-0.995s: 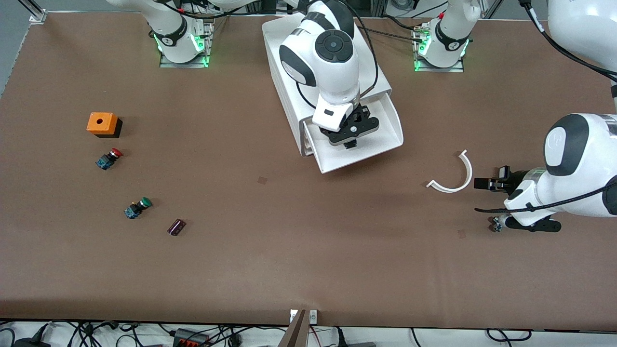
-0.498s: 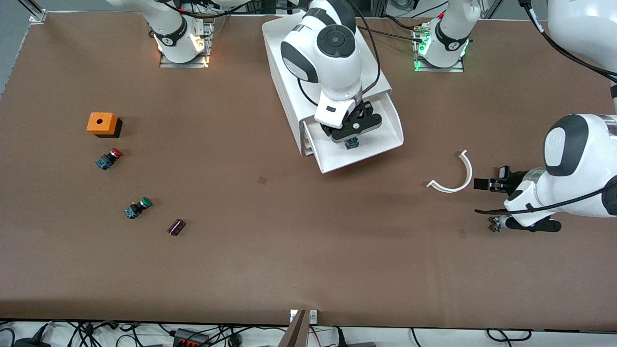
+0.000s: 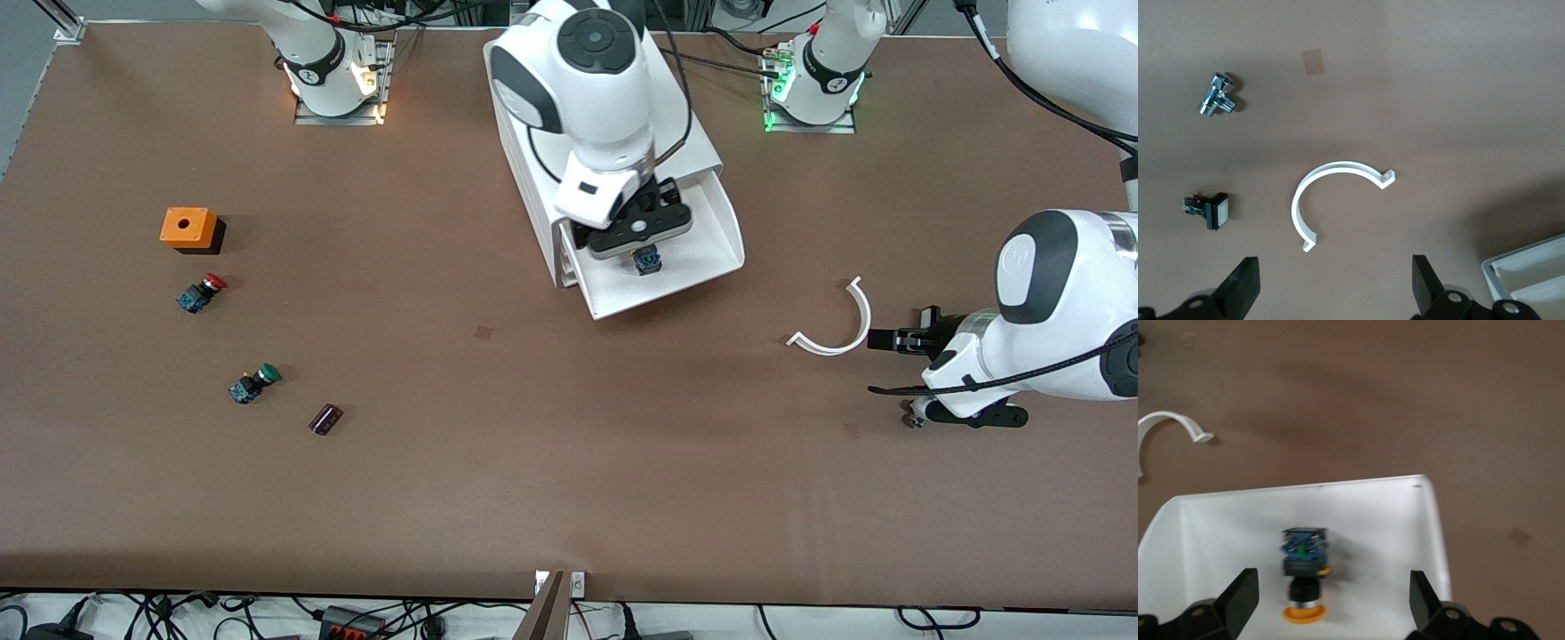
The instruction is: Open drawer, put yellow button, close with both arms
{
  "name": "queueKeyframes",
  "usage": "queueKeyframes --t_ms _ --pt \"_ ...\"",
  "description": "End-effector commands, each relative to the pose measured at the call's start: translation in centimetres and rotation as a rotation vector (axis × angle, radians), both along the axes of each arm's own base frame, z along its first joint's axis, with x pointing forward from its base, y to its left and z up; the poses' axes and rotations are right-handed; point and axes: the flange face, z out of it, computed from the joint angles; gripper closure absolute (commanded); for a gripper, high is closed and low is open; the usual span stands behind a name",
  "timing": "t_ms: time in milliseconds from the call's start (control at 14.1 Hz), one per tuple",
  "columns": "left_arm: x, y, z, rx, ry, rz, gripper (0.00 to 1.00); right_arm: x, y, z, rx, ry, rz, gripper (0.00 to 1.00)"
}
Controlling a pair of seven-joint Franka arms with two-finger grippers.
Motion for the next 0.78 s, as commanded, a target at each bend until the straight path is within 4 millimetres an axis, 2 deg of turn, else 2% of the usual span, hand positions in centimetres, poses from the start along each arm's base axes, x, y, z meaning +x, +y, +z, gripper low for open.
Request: queueKeyframes --t_ms 0,213,355,640,711 --pt "0.1 -2.6 -0.9 -0.028 -0.005 0.085 0.00 4.2 -5.7 1.5 -0.035 0.016 -0.100 0.00" --pt "-1.1 -7.9 -2.5 -0.012 -0.040 0.189 0.00 9.9 -13.8 0.2 -0.098 0.061 -0.218 0.00" --pt "-1.9 -11.4 -2.3 -0.015 -0.046 0.238 0.00 13.4 -19.9 -1.6 -0.130 0.093 -0.214 0.00" --pt "-3.9 -19.6 -3.1 0.003 -0.067 0.308 0.00 17.9 -29.9 -1.8 -0.164 0.097 -0.305 0.00" --pt "-4.5 -21.3 -3.1 0.016 -0.065 0.326 0.00 18.6 -31.9 -1.8 -0.160 0.106 -0.332 0.00"
